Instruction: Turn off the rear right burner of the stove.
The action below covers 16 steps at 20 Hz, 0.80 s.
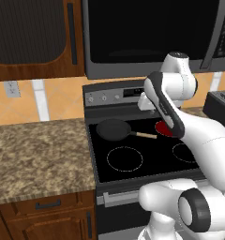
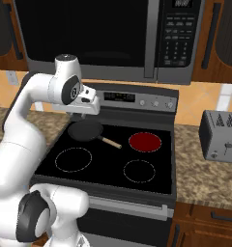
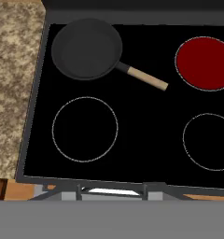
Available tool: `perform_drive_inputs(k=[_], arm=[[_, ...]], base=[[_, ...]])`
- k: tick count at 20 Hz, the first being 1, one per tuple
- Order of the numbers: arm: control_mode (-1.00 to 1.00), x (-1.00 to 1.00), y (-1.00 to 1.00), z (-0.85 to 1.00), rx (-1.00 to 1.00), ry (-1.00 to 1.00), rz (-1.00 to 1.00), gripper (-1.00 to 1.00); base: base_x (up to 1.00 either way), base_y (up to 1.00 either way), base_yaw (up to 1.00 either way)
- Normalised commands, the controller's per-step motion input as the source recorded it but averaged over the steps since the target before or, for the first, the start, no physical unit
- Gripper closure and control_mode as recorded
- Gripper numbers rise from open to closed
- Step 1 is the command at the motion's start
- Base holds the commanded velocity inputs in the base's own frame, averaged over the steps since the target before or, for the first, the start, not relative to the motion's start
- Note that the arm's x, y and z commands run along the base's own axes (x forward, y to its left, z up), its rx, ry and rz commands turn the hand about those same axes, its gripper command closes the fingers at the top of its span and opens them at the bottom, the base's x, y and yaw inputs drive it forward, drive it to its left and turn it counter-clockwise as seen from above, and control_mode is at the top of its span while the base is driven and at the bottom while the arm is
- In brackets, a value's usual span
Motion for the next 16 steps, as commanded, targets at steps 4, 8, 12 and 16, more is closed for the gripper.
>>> perform_drive_inputs(k=[4, 8, 12, 16], arm=[[-1.00, -0.14, -0.46, -0.02, 0.05, -0.04, 0.00, -1.00], [-1.00, -0.32, -0.91, -0.06, 0.01, -0.06, 0.00, -1.00], [-1.00, -0.34, -1.00, -0.04, 0.04, -0.06, -0.03, -1.00], [-1.00, -0.32, -0.93, -0.08, 0.01, -0.02, -0.04, -1.00]], base=[[0.00, 0.00, 0.00], [0.00, 0.00, 0.00], [0.00, 0.00, 0.00], [0.00, 0.00, 0.00]])
